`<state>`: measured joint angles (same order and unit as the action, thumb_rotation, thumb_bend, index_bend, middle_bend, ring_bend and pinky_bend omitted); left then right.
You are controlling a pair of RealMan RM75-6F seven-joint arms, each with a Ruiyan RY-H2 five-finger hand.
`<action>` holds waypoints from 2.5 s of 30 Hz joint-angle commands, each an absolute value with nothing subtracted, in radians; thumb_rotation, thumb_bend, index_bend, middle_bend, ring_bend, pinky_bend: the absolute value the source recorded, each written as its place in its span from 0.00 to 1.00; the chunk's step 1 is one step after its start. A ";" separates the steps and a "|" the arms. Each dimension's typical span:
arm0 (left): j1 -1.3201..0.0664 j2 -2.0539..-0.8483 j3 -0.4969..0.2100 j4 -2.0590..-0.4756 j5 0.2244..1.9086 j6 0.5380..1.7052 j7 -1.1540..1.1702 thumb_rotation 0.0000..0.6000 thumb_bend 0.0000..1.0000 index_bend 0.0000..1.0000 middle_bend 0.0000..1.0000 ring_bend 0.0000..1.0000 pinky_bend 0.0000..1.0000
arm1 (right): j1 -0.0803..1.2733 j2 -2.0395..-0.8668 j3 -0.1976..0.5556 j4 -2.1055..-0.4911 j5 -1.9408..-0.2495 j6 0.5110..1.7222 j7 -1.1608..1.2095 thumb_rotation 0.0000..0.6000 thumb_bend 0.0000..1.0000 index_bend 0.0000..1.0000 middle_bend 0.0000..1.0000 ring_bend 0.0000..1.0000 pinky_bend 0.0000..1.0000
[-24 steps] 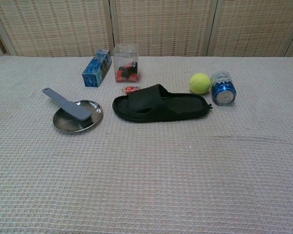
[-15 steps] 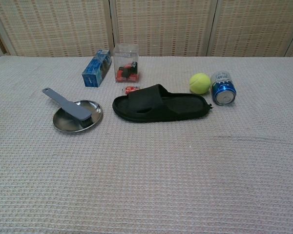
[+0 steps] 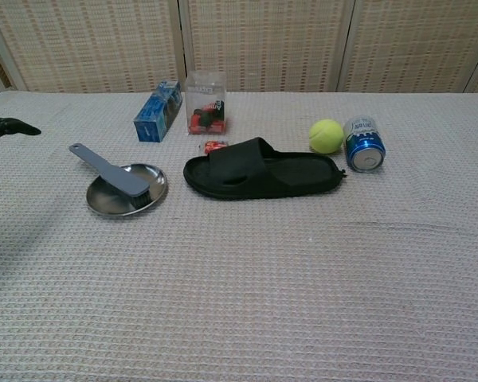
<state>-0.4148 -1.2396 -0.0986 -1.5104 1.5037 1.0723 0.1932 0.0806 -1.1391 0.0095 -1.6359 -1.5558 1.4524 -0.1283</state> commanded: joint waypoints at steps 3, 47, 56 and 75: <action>-0.591 -1.360 -0.175 -1.387 1.370 0.844 0.159 1.00 0.54 0.00 0.03 0.67 0.88 | 0.088 -1.148 0.016 -1.629 -1.533 1.432 -0.141 1.00 0.15 0.00 0.00 0.00 0.00; -0.732 -1.556 -0.131 -1.232 1.219 0.925 0.388 1.00 0.42 0.14 0.12 0.78 0.98 | 0.089 -1.123 -0.013 -1.667 -1.544 1.402 -0.158 1.00 0.15 0.00 0.00 0.00 0.00; -0.751 -1.636 -0.143 -1.174 1.126 0.916 0.523 1.00 0.38 0.17 0.19 0.78 0.98 | 0.087 -1.105 -0.017 -1.675 -1.552 1.403 -0.140 1.00 0.15 0.00 0.00 0.00 0.00; -0.766 -1.690 -0.140 -1.050 1.134 0.914 0.533 1.00 0.38 0.31 0.31 0.78 0.98 | 0.089 -1.095 -0.017 -1.687 -1.533 1.385 -0.155 1.00 0.15 0.00 0.00 0.00 0.00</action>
<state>-0.7652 -1.6891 -0.1398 -1.0519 1.1348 0.9153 0.5315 0.0892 -1.0948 -0.0170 -1.6869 -1.5328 1.3854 -0.1550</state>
